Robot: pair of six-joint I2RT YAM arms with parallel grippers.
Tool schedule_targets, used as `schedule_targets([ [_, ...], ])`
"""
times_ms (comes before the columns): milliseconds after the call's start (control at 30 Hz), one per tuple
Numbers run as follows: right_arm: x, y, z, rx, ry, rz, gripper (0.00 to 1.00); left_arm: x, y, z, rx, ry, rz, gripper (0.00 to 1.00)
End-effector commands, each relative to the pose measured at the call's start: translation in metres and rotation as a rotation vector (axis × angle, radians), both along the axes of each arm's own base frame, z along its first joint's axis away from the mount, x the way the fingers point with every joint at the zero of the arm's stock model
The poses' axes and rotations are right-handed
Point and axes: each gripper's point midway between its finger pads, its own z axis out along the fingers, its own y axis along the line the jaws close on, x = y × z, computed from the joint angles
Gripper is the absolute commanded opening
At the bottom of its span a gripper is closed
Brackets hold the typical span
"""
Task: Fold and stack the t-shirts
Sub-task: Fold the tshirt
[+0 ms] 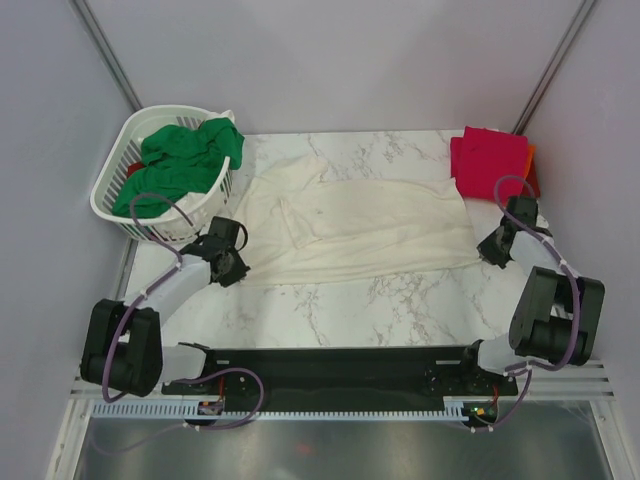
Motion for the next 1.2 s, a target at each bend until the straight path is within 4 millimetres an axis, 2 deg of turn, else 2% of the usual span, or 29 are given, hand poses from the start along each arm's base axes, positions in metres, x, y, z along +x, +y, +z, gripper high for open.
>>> schedule_targets([
  [0, -0.026, -0.024, 0.016, 0.003, -0.01, -0.129, 0.0, 0.0, 0.001, 0.029, -0.029, -0.08, 0.039, 0.02],
  [33, -0.037, -0.022, 0.012, 0.02, 0.008, -0.143, 0.0, -0.001, -0.005, 0.039, -0.062, -0.097, 0.026, 0.02],
  [233, -0.059, -0.016, 0.031, 0.021, -0.043, -0.174, 0.0, -0.027, -0.007, 0.065, -0.115, -0.105, 0.027, 0.02],
  [333, -0.069, -0.007, 0.028, 0.052, -0.025, -0.158, 0.0, -0.042, -0.011, 0.065, -0.154, -0.089, 0.018, 0.02],
  [500, -0.085, -0.002, 0.03, 0.041, -0.028, -0.154, 0.08, -0.064, -0.025, 0.063, -0.242, -0.07, 0.022, 0.03],
  [533, -0.085, -0.002, 0.036, 0.031, -0.044, -0.151, 0.17, -0.068, -0.027, 0.063, -0.256, -0.055, 0.026, 0.06],
  [567, -0.086, -0.002, 0.04, 0.026, -0.052, -0.149, 0.19, -0.07, -0.029, 0.067, -0.262, -0.056, 0.026, 0.16],
  [600, -0.084, -0.002, 0.048, 0.02, -0.072, -0.143, 0.2, -0.072, -0.03, 0.071, -0.271, -0.066, 0.028, 0.22],
  [633, -0.084, -0.002, 0.054, 0.017, -0.087, -0.138, 0.32, -0.076, -0.031, 0.075, -0.282, -0.065, 0.028, 0.32],
  [667, -0.081, 0.0, 0.065, 0.015, -0.128, -0.117, 0.45, -0.076, -0.03, 0.081, -0.286, -0.08, 0.029, 0.75],
  [700, -0.074, 0.0, 0.079, 0.014, -0.171, -0.106, 0.65, -0.076, -0.031, 0.09, -0.294, -0.108, 0.018, 0.89],
  [733, -0.071, 0.002, 0.091, 0.011, -0.218, -0.096, 0.9, -0.075, -0.03, 0.098, -0.285, -0.129, -0.005, 1.0],
  [767, -0.066, 0.004, 0.101, 0.016, -0.258, -0.088, 0.96, -0.07, -0.028, 0.117, -0.273, -0.177, -0.018, 1.0],
  [833, -0.047, 0.013, 0.132, 0.027, -0.396, -0.032, 0.98, -0.058, -0.015, 0.135, -0.182, -0.24, -0.047, 0.99],
  [867, -0.041, 0.023, 0.142, 0.034, -0.435, 0.009, 0.98, -0.048, -0.012, 0.155, -0.158, -0.291, -0.056, 0.97],
  [900, -0.03, 0.03, 0.161, 0.028, -0.5, 0.044, 0.98, -0.043, -0.01, 0.161, -0.136, -0.307, -0.064, 0.95],
  [933, -0.024, 0.038, 0.171, 0.024, -0.531, 0.075, 0.98, -0.033, -0.009, 0.163, -0.112, -0.305, -0.073, 0.94],
  [967, -0.016, 0.063, 0.18, 0.039, -0.554, 0.16, 0.98, -0.021, -0.012, 0.173, -0.102, -0.34, -0.099, 0.88],
  [1000, -0.007, 0.077, 0.198, 0.039, -0.599, 0.214, 0.98, -0.013, -0.016, 0.174, -0.107, -0.347, -0.113, 0.83],
  [1033, 0.003, 0.094, 0.195, 0.056, -0.579, 0.266, 0.94, -0.008, -0.023, 0.172, -0.129, -0.344, -0.134, 0.75],
  [1067, 0.006, 0.14, 0.197, 0.09, -0.57, 0.406, 0.91, -0.002, -0.028, 0.158, -0.139, -0.305, -0.145, 0.6],
  [1100, 0.013, 0.164, 0.211, 0.094, -0.593, 0.482, 0.89, 0.009, -0.036, 0.158, -0.168, -0.337, -0.155, 0.53],
  [1133, 0.021, 0.191, 0.193, 0.108, -0.528, 0.56, 0.79, 0.012, -0.045, 0.15, -0.206, -0.325, -0.168, 0.46],
  [1167, 0.013, 0.239, 0.191, 0.135, -0.508, 0.702, 0.73, 0.012, -0.049, 0.13, -0.214, -0.284, -0.172, 0.32],
])
